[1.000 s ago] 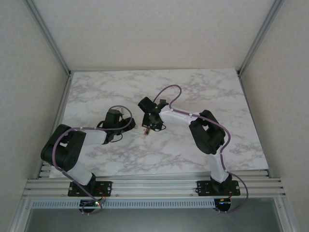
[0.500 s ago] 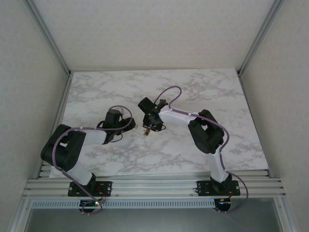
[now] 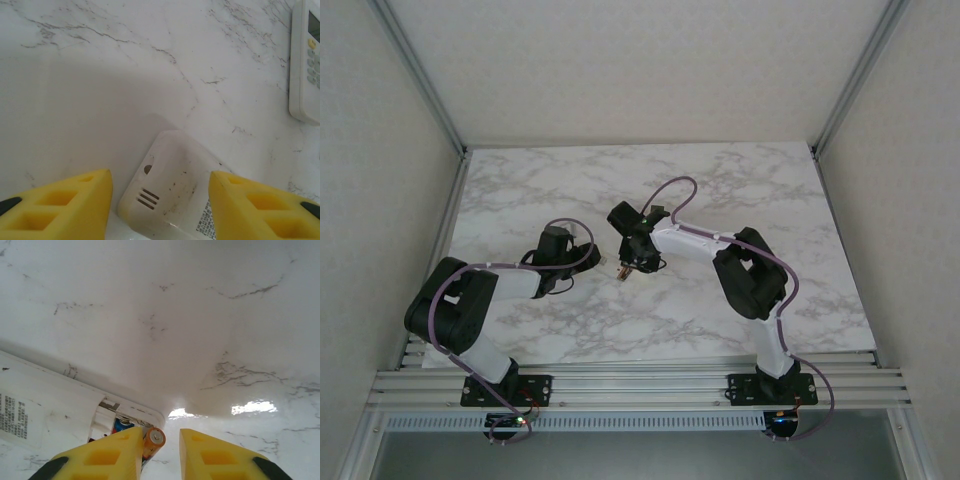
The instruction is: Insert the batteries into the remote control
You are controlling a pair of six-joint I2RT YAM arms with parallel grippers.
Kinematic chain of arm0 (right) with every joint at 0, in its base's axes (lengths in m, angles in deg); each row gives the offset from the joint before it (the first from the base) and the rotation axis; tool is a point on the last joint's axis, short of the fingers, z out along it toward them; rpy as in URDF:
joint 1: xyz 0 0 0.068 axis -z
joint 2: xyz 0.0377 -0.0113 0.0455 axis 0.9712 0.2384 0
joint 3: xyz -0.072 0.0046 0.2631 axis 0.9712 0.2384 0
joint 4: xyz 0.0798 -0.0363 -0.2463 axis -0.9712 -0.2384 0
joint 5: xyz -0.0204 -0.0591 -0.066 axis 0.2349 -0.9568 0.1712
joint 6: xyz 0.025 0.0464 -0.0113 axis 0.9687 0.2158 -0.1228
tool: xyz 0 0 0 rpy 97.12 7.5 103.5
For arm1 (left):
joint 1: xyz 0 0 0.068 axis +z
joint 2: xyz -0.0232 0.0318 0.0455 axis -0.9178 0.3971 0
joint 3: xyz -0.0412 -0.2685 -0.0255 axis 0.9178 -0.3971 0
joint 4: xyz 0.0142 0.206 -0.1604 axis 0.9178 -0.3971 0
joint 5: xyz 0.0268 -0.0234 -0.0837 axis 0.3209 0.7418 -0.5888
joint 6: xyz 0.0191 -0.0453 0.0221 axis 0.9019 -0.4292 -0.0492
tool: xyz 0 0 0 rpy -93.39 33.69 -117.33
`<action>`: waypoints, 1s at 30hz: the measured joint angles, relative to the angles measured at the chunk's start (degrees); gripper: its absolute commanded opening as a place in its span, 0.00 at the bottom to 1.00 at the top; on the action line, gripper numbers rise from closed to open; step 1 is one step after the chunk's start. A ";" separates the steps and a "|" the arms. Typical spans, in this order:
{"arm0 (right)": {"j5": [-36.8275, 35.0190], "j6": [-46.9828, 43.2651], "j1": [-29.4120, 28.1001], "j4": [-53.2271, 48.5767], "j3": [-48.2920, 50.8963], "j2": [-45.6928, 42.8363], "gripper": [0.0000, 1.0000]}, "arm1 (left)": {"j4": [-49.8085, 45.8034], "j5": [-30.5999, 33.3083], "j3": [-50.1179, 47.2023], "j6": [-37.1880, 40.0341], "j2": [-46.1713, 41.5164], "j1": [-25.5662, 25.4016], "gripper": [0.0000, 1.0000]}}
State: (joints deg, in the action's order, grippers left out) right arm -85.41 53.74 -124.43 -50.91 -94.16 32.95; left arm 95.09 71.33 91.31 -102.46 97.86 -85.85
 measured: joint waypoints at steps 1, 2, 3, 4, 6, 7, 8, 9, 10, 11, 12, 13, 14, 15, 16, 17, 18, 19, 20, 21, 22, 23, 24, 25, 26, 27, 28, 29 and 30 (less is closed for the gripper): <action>-0.22 -0.02 0.02 -0.11 -0.11 0.00 0.21 | 0.00 0.00 0.00 0.00 0.00 0.00 0.52; -0.37 -0.15 0.02 -0.20 -0.15 0.00 0.19 | 0.00 0.00 0.00 0.00 0.00 0.00 0.53; -0.44 -0.31 0.02 -0.26 -0.15 0.00 0.17 | 0.00 0.00 0.00 0.00 0.00 0.00 0.52; -0.46 -0.50 0.04 -0.31 -0.15 0.00 0.15 | 0.00 0.00 0.00 0.00 0.00 0.00 0.53; -0.46 -0.76 0.04 -0.39 -0.15 0.00 0.13 | 0.00 0.00 0.00 0.00 -0.02 0.00 0.52; -0.44 -0.85 0.07 -0.37 -0.15 0.00 0.12 | -0.02 0.00 0.00 0.00 0.00 0.00 0.53; -0.42 -0.90 0.09 -0.37 -0.15 0.00 0.11 | 0.00 0.00 0.00 -0.02 0.00 0.00 0.52; -0.39 -0.90 0.09 -0.37 -0.15 0.00 0.11 | 0.00 0.00 0.00 0.00 0.00 0.00 0.53; -0.35 -0.87 0.09 -0.33 -0.15 0.00 0.11 | 0.00 0.00 0.00 0.00 -0.02 0.00 0.52; -0.24 -0.87 0.09 -0.31 -0.15 0.00 0.10 | -0.02 0.00 0.00 0.00 0.00 0.00 0.52; -0.15 -0.87 0.09 -0.20 -0.15 0.00 0.10 | 0.00 0.00 0.00 0.00 -0.02 0.00 0.52; -0.04 -0.85 0.09 -0.02 -0.15 0.00 0.10 | 0.00 0.00 0.00 0.00 0.00 0.00 0.53; 0.26 -0.85 0.09 0.09 -0.15 0.02 0.10 | 0.00 0.00 0.00 0.00 0.00 0.00 0.53; 0.37 -0.85 0.09 0.11 -0.15 0.02 0.10 | 0.00 0.00 0.00 0.00 0.00 0.00 0.53; 0.76 -0.85 0.09 0.11 -0.15 0.02 0.11 | 0.00 0.00 0.00 0.00 0.00 0.00 0.53; 0.94 -0.85 0.09 0.20 -0.15 0.02 0.11 | 0.00 0.00 0.00 0.00 0.00 0.00 0.52; 1.03 -0.85 0.09 0.28 -0.15 0.02 0.11 | 0.00 0.00 0.00 0.00 0.00 0.00 0.53; 1.16 -0.85 0.09 0.44 -0.15 0.02 0.11 | 0.00 0.00 0.00 0.00 0.00 0.00 0.53; 1.20 -0.85 0.09 0.55 -0.17 0.02 0.11 | -0.02 0.00 0.00 0.00 0.00 0.00 0.52; 1.29 -0.87 0.09 0.66 -0.17 0.02 0.11 | 0.00 0.00 0.00 0.00 -0.02 0.00 0.52; 1.33 -0.85 0.09 0.76 -0.20 0.02 0.10 | 0.00 0.00 0.00 0.00 0.00 0.00 0.52; 1.38 -0.85 0.09 0.98 -0.22 0.02 0.10 | 0.00 0.00 0.00 0.00 0.00 0.00 0.53; 1.46 -0.85 0.07 1.22 -0.22 0.02 0.09 | 0.00 -0.02 -0.02 0.00 0.00 0.00 0.52; 1.79 -0.85 0.07 1.53 -0.22 0.02 0.09 | 0.00 0.00 0.00 0.00 0.00 0.00 0.52; 2.08 -0.85 0.07 1.79 -0.24 0.04 0.08 | 0.00 0.00 0.00 -0.02 0.00 0.00 0.52; 2.34 -0.85 0.07 1.86 -0.26 0.07 0.08 | 0.00 0.00 0.00 0.00 0.00 0.00 0.52; 2.60 -0.87 0.02 1.92 -0.28 0.13 0.08 | 0.00 0.00 0.00 0.00 0.00 0.00 0.52; 2.73 -0.87 0.02 1.97 -0.37 0.26 0.08 | 0.00 0.00 0.00 0.00 -0.02 0.00 0.53; 2.82 -0.90 -0.04 1.99 -0.48 0.39 0.08 | 0.00 0.00 0.00 0.00 0.00 0.00 0.52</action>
State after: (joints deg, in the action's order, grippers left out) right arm -82.59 52.85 -124.48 -48.92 -94.64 33.35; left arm 95.09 71.33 91.31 -102.46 97.86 -85.85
